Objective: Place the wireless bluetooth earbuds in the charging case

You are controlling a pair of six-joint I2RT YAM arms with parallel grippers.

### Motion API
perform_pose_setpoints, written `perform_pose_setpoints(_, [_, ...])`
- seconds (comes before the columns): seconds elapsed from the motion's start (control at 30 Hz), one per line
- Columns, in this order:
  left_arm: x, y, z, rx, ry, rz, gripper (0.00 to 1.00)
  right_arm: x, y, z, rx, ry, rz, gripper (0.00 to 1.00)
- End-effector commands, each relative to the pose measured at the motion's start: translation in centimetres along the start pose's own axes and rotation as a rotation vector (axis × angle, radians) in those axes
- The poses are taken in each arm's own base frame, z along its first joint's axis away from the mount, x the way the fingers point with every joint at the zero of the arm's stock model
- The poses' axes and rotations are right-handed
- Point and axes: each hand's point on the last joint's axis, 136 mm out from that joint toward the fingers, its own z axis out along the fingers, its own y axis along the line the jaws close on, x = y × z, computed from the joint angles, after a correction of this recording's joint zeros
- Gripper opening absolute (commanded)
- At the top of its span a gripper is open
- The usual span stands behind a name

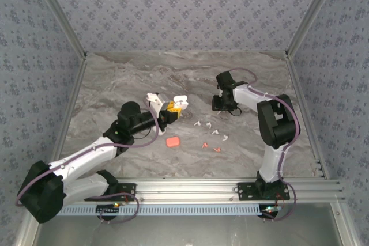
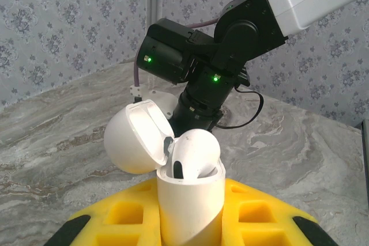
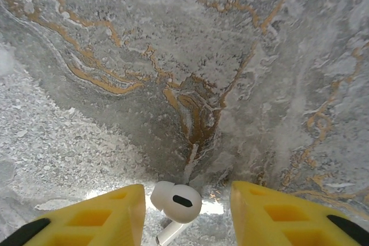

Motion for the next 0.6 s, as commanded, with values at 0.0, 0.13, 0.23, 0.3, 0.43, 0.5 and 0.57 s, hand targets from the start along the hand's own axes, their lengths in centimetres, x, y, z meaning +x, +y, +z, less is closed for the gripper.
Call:
perform_pose_setpoints(0.0, [-1.4,-0.4,-0.4,0.001,-0.041,0.037,0.0,-0.1,0.7,0.5,-0.016,0.015,-0.015,0.42])
perform_pose_setpoints(0.13, [-1.4,-0.3,-0.3,0.0,-0.039,0.035,0.0,0.1,1.1,0.8,-0.025,0.027,-0.023,0.36])
perform_pose_setpoints(0.23, [-1.4,-0.3,-0.3,-0.002,-0.039,0.035,0.0,0.3,1.1,0.8,-0.026,0.034,-0.024,0.33])
perform_pose_setpoints(0.3, [-1.4,-0.3,-0.3,-0.002,-0.038,0.034,0.0,0.4,1.2,0.8,-0.026,0.037,-0.028,0.29])
perform_pose_setpoints(0.43, [-1.3,-0.3,-0.2,-0.003,-0.035,0.035,0.0,0.4,1.4,0.6,-0.029,0.035,-0.036,0.26])
perform_pose_setpoints(0.5, [-1.3,-0.3,-0.2,-0.002,-0.034,0.034,0.0,0.0,1.5,-0.1,-0.025,0.014,-0.045,0.26])
perform_pose_setpoints(0.57, [-1.3,-0.2,-0.2,-0.004,-0.035,0.033,0.0,-0.4,1.4,-1.1,-0.02,-0.015,-0.058,0.25])
